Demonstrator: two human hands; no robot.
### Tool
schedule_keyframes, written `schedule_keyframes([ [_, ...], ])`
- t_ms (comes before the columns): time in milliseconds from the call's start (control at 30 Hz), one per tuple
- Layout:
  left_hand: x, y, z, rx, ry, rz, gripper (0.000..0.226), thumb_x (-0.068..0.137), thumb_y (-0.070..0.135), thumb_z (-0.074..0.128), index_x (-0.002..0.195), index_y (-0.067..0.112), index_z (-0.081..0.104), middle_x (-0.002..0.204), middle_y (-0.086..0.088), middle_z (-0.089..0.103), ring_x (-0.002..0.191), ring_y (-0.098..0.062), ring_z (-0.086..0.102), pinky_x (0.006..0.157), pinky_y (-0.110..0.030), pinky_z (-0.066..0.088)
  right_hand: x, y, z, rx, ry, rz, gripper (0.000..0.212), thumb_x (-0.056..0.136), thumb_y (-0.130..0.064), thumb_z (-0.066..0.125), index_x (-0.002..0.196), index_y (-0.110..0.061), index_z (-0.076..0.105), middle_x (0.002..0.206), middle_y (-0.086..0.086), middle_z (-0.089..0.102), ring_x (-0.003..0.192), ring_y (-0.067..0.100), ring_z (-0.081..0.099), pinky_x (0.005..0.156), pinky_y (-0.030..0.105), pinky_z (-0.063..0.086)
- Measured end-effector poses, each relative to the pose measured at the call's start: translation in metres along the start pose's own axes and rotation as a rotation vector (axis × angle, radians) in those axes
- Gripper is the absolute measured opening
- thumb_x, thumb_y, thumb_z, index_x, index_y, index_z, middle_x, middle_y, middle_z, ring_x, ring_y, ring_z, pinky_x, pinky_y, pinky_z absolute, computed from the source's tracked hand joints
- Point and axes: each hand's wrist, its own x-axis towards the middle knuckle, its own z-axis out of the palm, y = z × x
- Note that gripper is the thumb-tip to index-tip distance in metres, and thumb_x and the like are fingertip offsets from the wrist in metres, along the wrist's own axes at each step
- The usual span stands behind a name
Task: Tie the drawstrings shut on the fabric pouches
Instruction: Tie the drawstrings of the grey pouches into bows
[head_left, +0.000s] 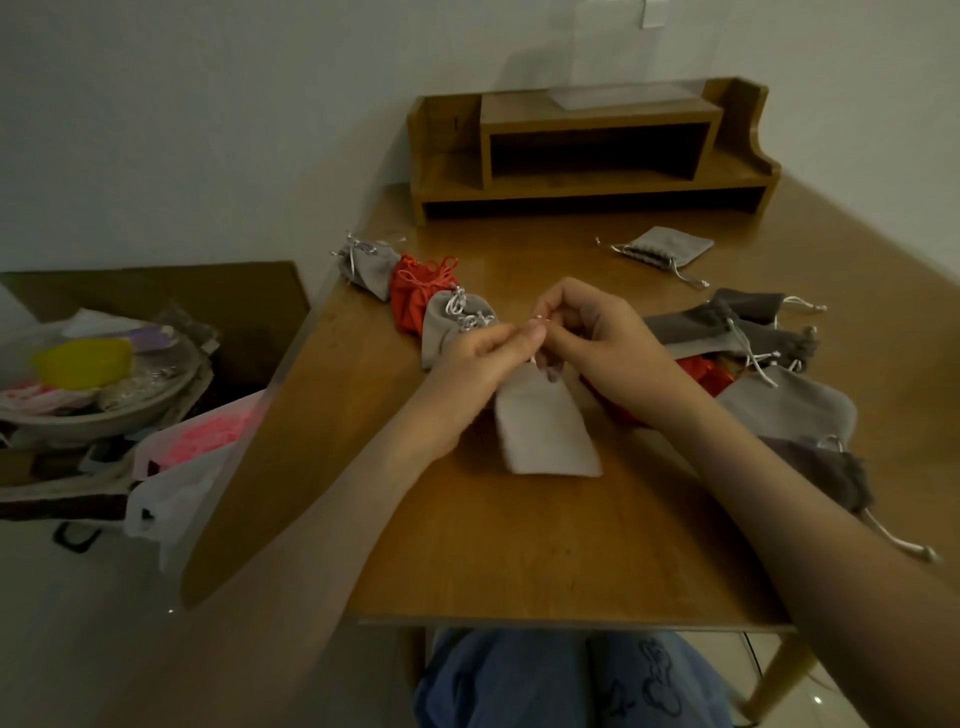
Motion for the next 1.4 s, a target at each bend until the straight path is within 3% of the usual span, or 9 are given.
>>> schedule_keyframes([
  [100, 0.005, -0.010, 0.000, 0.325, 0.081, 0.225, 0.027, 0.087, 0.041, 0.060, 0.083, 0.014, 0.066, 0.080, -0.012, 0.063, 0.078, -0.020, 0.061, 0.073, -0.044, 0.046, 0.001, 0.002, 0.002, 0.021, 0.046, 0.001, 0.003, 0.093, -0.006, 0.056, 0.090, -0.005, 0.056, 0.076, 0.016, 0.063, 0.064, 0.020, 0.061, 0.060, 0.027, 0.050],
  [233, 0.014, -0.021, -0.001, 0.763, 0.175, 0.427, 0.029, 0.090, 0.034, 0.048, 0.081, 0.013, 0.065, 0.080, -0.003, 0.059, 0.082, -0.021, 0.056, 0.078, -0.049, 0.043, 0.002, 0.003, 0.003, 0.068, 0.046, -0.015, 0.006, 0.093, 0.000, 0.054, 0.088, -0.003, 0.054, 0.075, 0.023, 0.060, 0.064, 0.025, 0.059, 0.059, 0.030, 0.050],
  [333, 0.015, -0.026, -0.001, 0.852, 0.219, 0.489, 0.036, 0.094, 0.031, 0.038, 0.085, 0.007, 0.064, 0.082, -0.006, 0.059, 0.084, -0.025, 0.056, 0.077, -0.050, 0.044, 0.001, 0.003, 0.004, 0.050, 0.023, -0.015, 0.004, 0.094, -0.001, 0.051, 0.091, -0.001, 0.053, 0.073, 0.011, 0.060, 0.063, 0.019, 0.058, 0.059, 0.023, 0.049],
  [500, 0.015, -0.026, 0.000, 0.805, 0.231, 0.510, 0.024, 0.094, 0.026, 0.039, 0.074, 0.015, 0.046, 0.071, 0.010, 0.039, 0.075, -0.017, 0.044, 0.068, -0.032, 0.031, 0.002, 0.005, 0.002, 0.070, 0.030, -0.037, 0.012, 0.096, 0.000, 0.048, 0.088, -0.008, 0.051, 0.072, 0.002, 0.058, 0.063, 0.010, 0.058, 0.060, 0.021, 0.049],
  [767, 0.009, -0.022, 0.004, 0.674, 0.181, 0.555, 0.030, 0.098, 0.031, 0.025, 0.076, 0.017, 0.041, 0.073, 0.007, 0.038, 0.072, -0.013, 0.038, 0.071, -0.028, 0.033, 0.002, 0.005, 0.002, 0.065, 0.046, -0.088, 0.017, 0.096, 0.003, 0.041, 0.088, -0.011, 0.047, 0.080, 0.000, 0.048, 0.071, 0.009, 0.051, 0.067, 0.020, 0.046],
  [900, 0.008, -0.010, 0.008, 0.317, 0.087, 0.342, 0.031, 0.098, 0.025, 0.032, 0.071, 0.019, 0.045, 0.072, 0.004, 0.043, 0.071, -0.009, 0.043, 0.072, -0.027, 0.036, 0.001, 0.002, -0.001, 0.069, 0.051, -0.099, 0.011, 0.097, 0.005, 0.040, 0.094, -0.004, 0.047, 0.076, 0.003, 0.053, 0.070, 0.017, 0.057, 0.066, 0.024, 0.048],
  [1033, 0.002, -0.003, 0.006, 0.110, -0.058, 0.082, 0.028, 0.101, 0.020, 0.042, 0.080, 0.017, 0.061, 0.082, 0.008, 0.059, 0.084, -0.003, 0.055, 0.079, -0.020, 0.041, 0.000, 0.001, -0.002, 0.059, 0.059, -0.106, 0.010, 0.097, 0.004, 0.040, 0.094, -0.003, 0.046, 0.069, 0.002, 0.052, 0.059, 0.005, 0.056, 0.059, 0.015, 0.045],
  [1300, 0.002, -0.006, 0.005, -0.065, -0.095, 0.016, 0.020, 0.097, 0.017, 0.049, 0.103, 0.014, 0.068, 0.100, 0.001, 0.068, 0.099, -0.007, 0.062, 0.087, -0.022, 0.047, 0.001, 0.001, -0.003, -0.053, 0.059, -0.152, 0.012, 0.094, 0.004, 0.048, 0.090, -0.007, 0.050, 0.078, 0.000, 0.049, 0.064, 0.002, 0.049, 0.057, 0.014, 0.043],
  [1400, 0.004, -0.005, 0.003, 0.044, 0.046, -0.010, 0.020, 0.099, 0.023, 0.048, 0.098, 0.022, 0.068, 0.102, 0.004, 0.064, 0.100, -0.008, 0.060, 0.089, -0.026, 0.047, 0.002, 0.003, -0.004, -0.063, 0.076, -0.134, 0.012, 0.094, 0.002, 0.049, 0.094, -0.010, 0.050, 0.083, 0.002, 0.053, 0.072, 0.008, 0.056, 0.064, 0.022, 0.050],
])
